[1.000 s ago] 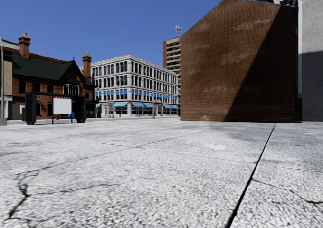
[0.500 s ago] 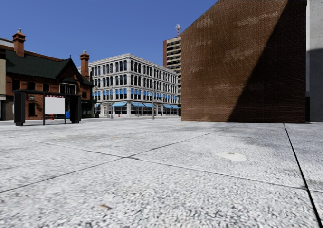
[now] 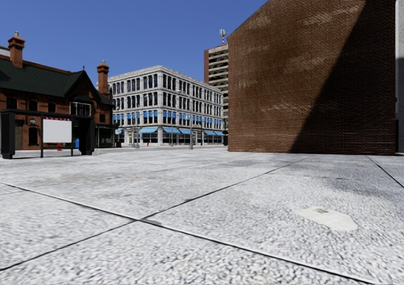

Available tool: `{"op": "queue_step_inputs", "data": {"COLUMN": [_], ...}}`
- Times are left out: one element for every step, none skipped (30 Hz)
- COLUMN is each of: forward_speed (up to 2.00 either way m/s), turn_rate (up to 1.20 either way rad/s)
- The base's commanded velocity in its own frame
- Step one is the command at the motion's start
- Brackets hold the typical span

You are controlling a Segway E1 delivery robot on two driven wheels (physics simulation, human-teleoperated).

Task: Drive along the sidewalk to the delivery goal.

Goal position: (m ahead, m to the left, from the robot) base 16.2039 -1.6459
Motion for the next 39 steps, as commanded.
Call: {"op": "queue_step_inputs", "data": {"forward_speed": [2.0, 2.0, 2.0, 2.0, 2.0, 2.0, 2.0, 2.0, 2.0, 2.0, 2.0, 2.0, 2.0, 2.0, 2.0, 2.0, 2.0, 2.0, 2.0, 2.0, 2.0, 2.0, 2.0, 2.0, 2.0, 2.0, 2.0, 2.0, 2.0, 2.0, 2.0, 2.0, 2.0, 2.0, 2.0, 2.0, 2.0, 2.0, 2.0], "turn_rate": [0.0, 0.0, 0.0, 0.0, 0.0, 0.0, 0.0, 0.0, 0.0, 0.0, 0.0, 0.0, 0.0, 0.0, 0.0, 0.0, 0.0, 0.0, 0.0, 0.0, 0.0, 0.0, 0.0, 0.0, 0.0, 0.0, 0.0, 0.0, 0.0, 0.0, 0.0, 0.0, 0.0, 0.0, 0.0, 0.0, 0.0, 0.0, -0.71]}}
